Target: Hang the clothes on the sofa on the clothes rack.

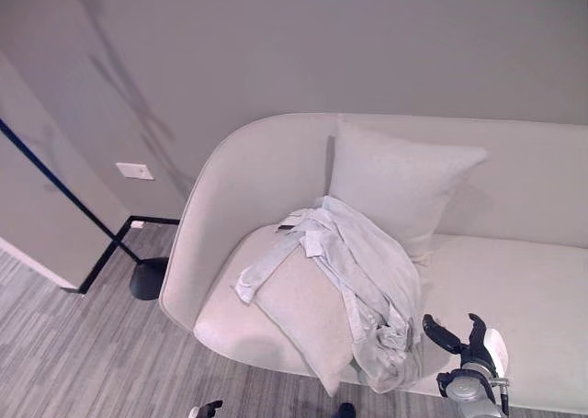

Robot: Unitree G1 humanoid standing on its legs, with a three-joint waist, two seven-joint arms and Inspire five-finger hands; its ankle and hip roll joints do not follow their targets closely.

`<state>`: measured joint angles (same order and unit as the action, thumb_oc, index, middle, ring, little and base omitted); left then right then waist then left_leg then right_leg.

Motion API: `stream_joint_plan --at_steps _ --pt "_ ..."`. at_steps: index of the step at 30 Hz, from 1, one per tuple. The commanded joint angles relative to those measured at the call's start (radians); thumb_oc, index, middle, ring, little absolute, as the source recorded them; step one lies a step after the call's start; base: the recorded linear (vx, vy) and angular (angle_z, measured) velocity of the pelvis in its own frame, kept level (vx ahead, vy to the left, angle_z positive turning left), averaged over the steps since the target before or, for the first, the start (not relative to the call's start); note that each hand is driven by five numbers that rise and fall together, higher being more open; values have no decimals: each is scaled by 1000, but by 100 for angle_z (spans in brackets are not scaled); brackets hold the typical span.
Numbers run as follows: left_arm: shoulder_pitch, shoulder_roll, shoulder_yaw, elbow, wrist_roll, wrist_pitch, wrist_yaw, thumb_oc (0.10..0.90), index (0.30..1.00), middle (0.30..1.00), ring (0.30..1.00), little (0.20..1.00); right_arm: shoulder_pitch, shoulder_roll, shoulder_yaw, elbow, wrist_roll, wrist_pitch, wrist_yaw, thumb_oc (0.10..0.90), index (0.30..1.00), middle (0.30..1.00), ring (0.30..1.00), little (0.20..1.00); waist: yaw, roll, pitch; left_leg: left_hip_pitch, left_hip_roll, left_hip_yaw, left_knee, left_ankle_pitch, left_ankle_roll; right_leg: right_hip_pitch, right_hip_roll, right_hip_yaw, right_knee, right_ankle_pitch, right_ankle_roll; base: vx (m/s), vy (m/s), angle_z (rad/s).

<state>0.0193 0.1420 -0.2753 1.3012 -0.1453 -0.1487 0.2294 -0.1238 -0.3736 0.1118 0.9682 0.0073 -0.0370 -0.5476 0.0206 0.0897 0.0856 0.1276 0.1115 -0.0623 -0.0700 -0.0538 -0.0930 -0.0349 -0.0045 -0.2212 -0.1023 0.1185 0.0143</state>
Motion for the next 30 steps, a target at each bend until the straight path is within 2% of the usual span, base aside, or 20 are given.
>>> stream_joint_plan --at_steps 1,7,13,16,26,27,28,30 --pt "-36 -42 -87 23 29 -38 9 800 900 900 900 900 -143 -57 12 0 46 -112 -6 800 900 900 900 900 18 -18 13 -15 97 39 -17 87 -93 15 -58 0 15 -112 78 -66 13 9" --pt "-41 -41 -110 11 29 -49 12 800 900 900 900 900 -212 -86 40 4 72 -129 16 800 900 900 900 900 25 2 36 -63 95 43 -17 110 -98 -22 -66 -5 15 -110 78 -29 0 13" --pt "-44 -43 -120 2 31 -55 14 800 900 900 900 900 -217 -70 94 -35 56 -134 52 800 900 900 900 900 26 4 48 -76 101 44 -17 133 -102 -36 -61 -5 15 -107 76 -2 -6 3" --pt "-47 -48 -138 -3 51 -55 13 800 900 900 900 900 -214 -34 154 -40 26 -127 83 800 900 900 900 900 26 1 56 -77 112 51 -17 144 -105 -39 -52 -4 15 -111 71 1 -2 -1" --pt "-60 -51 -152 -13 33 -57 24 800 900 900 900 900 -209 80 277 67 49 -101 167 800 900 900 900 900 35 -9 63 -87 128 45 -17 167 -111 -43 -37 -12 15 -117 63 2 -1 -1" --pt "-62 -52 -151 -8 31 -55 25 800 900 900 900 900 -203 101 298 107 50 -90 189 522 484 484 484 484 38 -9 63 -90 130 43 -17 169 -113 -42 -35 -16 15 -118 62 0 0 0" --pt "-62 -54 -150 -3 31 -56 26 800 900 900 900 900 -200 111 306 131 51 -86 198 400 300 300 300 300 38 -9 62 -90 131 42 -17 170 -114 -41 -35 -18 15 -118 62 9 4 4" --pt "-66 -54 -149 6 32 -53 27 800 900 900 900 900 -197 125 318 167 52 -77 212 400 300 300 300 300 40 -9 59 -91 133 39 -17 173 -117 -39 -34 -22 15 -121 61 10 3 10"
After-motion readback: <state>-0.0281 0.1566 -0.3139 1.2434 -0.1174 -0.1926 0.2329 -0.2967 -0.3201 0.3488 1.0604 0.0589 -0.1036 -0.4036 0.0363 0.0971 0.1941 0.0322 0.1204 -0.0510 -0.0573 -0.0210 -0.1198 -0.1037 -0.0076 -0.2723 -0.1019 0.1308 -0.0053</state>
